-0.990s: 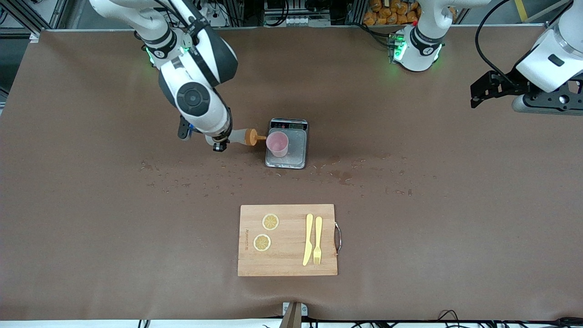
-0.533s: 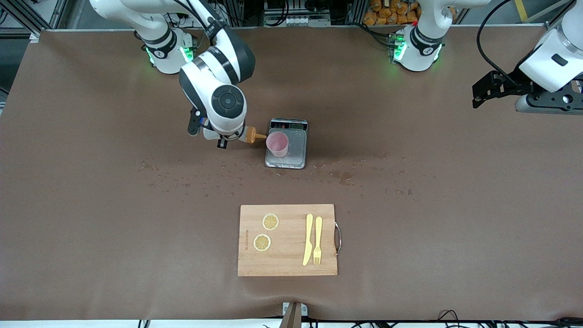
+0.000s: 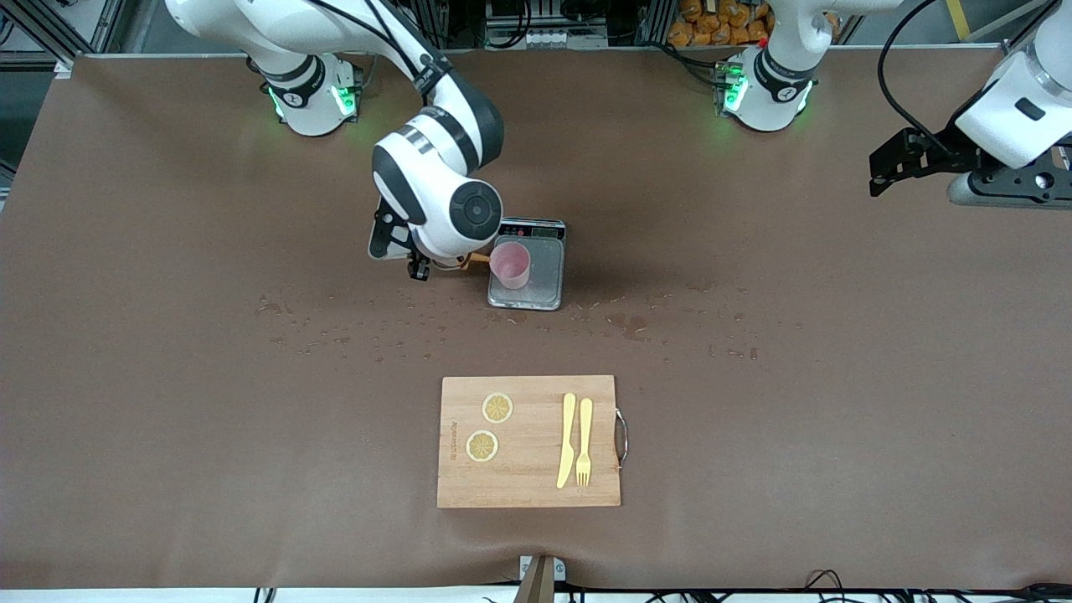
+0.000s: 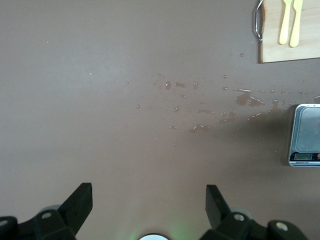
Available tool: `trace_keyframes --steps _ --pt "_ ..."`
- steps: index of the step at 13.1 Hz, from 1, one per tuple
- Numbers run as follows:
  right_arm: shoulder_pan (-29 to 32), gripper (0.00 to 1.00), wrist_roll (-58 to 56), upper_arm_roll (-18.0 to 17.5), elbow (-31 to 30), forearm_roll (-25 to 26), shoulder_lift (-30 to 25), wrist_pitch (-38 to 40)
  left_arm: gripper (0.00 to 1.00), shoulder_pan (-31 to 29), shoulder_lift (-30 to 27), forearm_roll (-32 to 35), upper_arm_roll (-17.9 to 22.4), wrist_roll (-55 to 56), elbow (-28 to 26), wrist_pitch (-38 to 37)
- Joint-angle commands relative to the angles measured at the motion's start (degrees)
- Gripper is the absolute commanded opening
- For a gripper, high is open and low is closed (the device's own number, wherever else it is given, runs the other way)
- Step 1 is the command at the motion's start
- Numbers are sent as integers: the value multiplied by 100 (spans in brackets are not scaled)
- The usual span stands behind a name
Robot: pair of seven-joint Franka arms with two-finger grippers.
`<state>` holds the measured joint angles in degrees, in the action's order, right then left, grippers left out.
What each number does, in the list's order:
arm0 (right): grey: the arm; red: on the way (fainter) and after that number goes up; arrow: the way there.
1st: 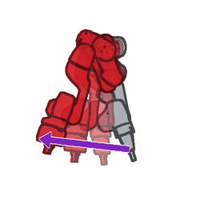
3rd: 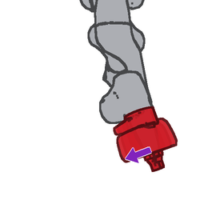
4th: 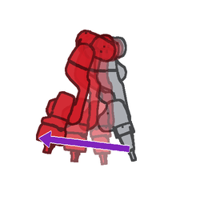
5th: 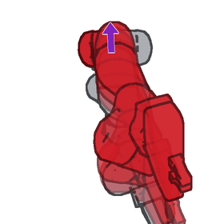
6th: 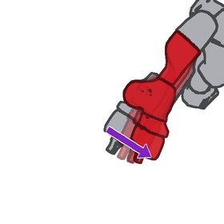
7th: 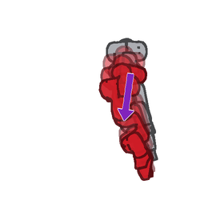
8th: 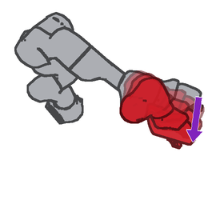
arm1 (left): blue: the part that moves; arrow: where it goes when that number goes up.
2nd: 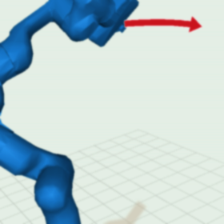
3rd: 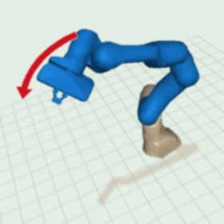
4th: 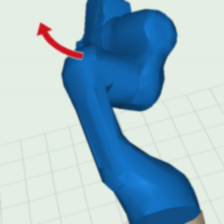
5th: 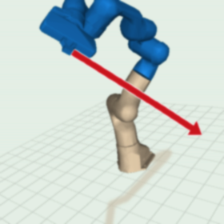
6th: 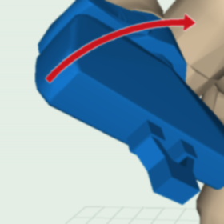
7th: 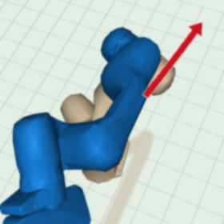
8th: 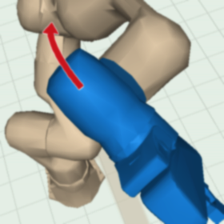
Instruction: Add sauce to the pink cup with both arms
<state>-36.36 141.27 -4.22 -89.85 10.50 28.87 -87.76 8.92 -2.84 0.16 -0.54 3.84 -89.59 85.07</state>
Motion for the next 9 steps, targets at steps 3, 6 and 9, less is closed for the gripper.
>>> trace_keyframes --steps 3,6,9 --pt "-301 40 181 53 695 259 470 610 100 22 38 -78 -51 100 170 -70" --pt "-372 31 208 62 898 408 672 821 100 -31 90 -78 -43 100 144 -34" --pt "-363 5 173 53 899 409 664 830 100 -40 117 -104 -34 108 143 35"
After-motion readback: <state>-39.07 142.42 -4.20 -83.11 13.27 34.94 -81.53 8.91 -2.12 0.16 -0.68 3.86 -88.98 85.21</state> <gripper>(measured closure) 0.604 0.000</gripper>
